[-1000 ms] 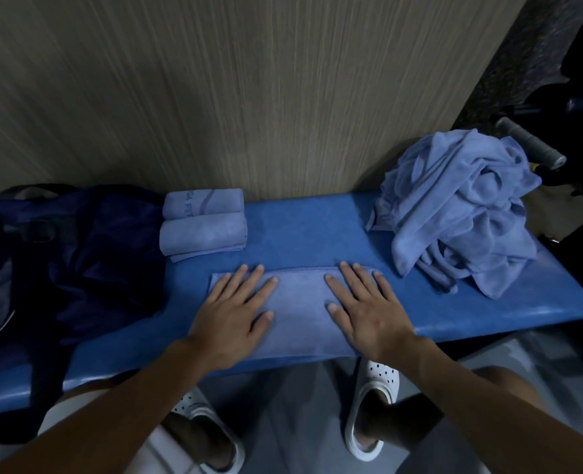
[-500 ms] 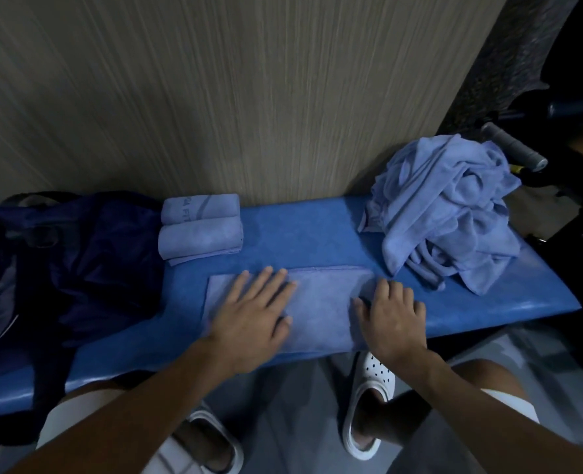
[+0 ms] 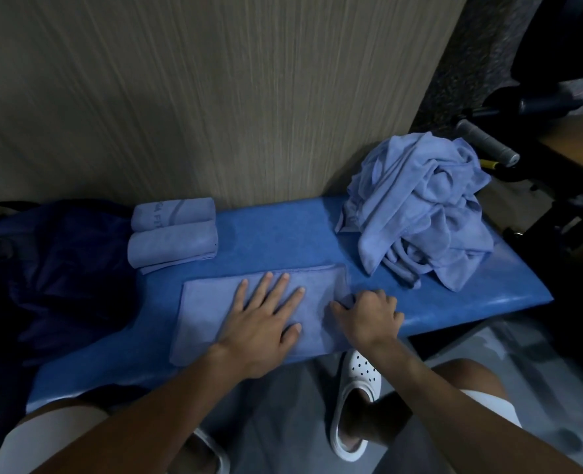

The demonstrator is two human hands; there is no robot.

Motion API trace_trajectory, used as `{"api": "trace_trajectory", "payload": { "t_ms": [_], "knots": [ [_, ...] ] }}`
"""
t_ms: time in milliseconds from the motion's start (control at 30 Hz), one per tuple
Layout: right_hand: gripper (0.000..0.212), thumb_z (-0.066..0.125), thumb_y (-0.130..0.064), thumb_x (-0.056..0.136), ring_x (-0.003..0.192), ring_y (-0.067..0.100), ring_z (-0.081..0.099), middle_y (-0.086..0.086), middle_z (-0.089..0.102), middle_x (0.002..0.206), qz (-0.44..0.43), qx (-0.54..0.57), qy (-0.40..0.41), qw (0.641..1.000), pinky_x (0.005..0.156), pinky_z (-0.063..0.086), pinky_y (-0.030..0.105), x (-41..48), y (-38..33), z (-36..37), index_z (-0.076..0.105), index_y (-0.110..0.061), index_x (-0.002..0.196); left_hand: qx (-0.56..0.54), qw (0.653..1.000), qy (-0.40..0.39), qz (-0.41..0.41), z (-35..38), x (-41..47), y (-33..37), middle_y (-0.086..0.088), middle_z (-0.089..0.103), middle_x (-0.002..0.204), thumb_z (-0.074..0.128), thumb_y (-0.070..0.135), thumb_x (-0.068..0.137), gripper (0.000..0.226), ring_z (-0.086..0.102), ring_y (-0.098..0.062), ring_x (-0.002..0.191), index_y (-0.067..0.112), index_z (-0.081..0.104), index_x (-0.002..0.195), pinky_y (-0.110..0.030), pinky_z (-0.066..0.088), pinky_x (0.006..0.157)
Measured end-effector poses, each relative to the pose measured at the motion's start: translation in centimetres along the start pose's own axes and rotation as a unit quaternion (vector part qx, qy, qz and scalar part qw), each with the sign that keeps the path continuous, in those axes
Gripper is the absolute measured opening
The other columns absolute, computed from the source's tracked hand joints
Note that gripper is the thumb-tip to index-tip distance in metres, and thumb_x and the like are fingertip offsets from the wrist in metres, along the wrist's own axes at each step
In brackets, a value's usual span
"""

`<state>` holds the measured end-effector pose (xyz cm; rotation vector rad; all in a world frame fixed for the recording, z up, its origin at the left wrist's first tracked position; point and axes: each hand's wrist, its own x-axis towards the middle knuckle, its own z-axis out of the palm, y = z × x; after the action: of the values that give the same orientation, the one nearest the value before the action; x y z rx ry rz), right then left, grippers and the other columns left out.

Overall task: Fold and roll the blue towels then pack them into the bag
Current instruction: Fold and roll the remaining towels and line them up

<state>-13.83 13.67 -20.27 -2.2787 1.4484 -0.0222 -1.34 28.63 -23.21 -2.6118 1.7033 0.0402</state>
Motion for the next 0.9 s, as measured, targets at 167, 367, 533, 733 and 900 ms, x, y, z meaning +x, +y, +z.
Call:
{"api": "trace_trajectory", "payload": {
  "t_ms": [167,367,533,733,900],
  "knots": [
    [0.028,0.062,-0.038,0.082,0.087,0.031,0.059,0.006,0.060,0.085,-0.020,0.195,-0.026,0.980,0.076,0.048,0.037,0.0,-0.7,-1.0,0.048,-0.014,0.080,-0.010,1.000,-0.018,-0.014,-0.6,0.6,0.4,0.006,-0.011,0.163,0.005,0.059,0.089,0.069,-0.014,-0.019,0.150,0.037,-0.003,0.154,-0.054,-0.003,0.118],
    [0.024,0.061,-0.022,0.084,0.093,0.032,0.062,0.010,0.066,0.098,-0.100,0.163,0.002,0.982,0.073,0.047,0.035,-1.6,-1.7,-1.4,0.052,-0.014,0.104,-0.114,0.992,0.048,-0.031,-2.4,0.8,0.8,0.000,0.017,0.162,-0.001,0.049,0.088,0.074,0.012,-0.018,0.150,0.023,0.020,0.155,-0.039,0.007,0.122],
    [0.035,0.063,-0.019,0.081,0.097,0.031,0.059,0.011,0.058,0.108,-0.232,0.138,0.023,0.963,0.084,0.049,0.041,-3.5,-3.3,-0.2,0.058,-0.008,0.114,-0.568,0.778,0.105,-0.249,-4.3,2.7,1.6,-0.009,0.068,0.101,0.048,0.029,0.099,0.019,0.059,-0.022,0.089,0.017,0.060,0.108,-0.033,0.047,0.083],
    [0.028,0.050,-0.032,0.080,0.091,0.026,0.058,0.004,0.062,0.096,-0.396,0.063,0.003,0.916,0.077,0.049,0.042,-5.0,-3.3,1.7,0.066,-0.013,0.095,-0.625,0.711,0.071,-0.314,-4.6,3.7,0.7,-0.006,0.064,0.080,0.070,0.012,0.087,0.029,0.061,-0.014,0.067,0.014,0.052,0.109,-0.018,0.049,0.059],
    [0.036,0.041,-0.033,0.093,0.113,0.019,0.053,-0.002,0.060,0.125,-0.406,0.036,0.090,0.909,0.090,0.045,0.036,-5.0,-1.5,1.4,0.064,-0.017,0.116,-0.579,0.756,0.081,-0.295,-3.4,3.8,-0.2,-0.016,0.062,0.080,0.066,-0.002,0.086,0.042,0.060,-0.025,0.072,0.007,0.043,0.120,-0.035,0.050,0.067]
  ]
}}
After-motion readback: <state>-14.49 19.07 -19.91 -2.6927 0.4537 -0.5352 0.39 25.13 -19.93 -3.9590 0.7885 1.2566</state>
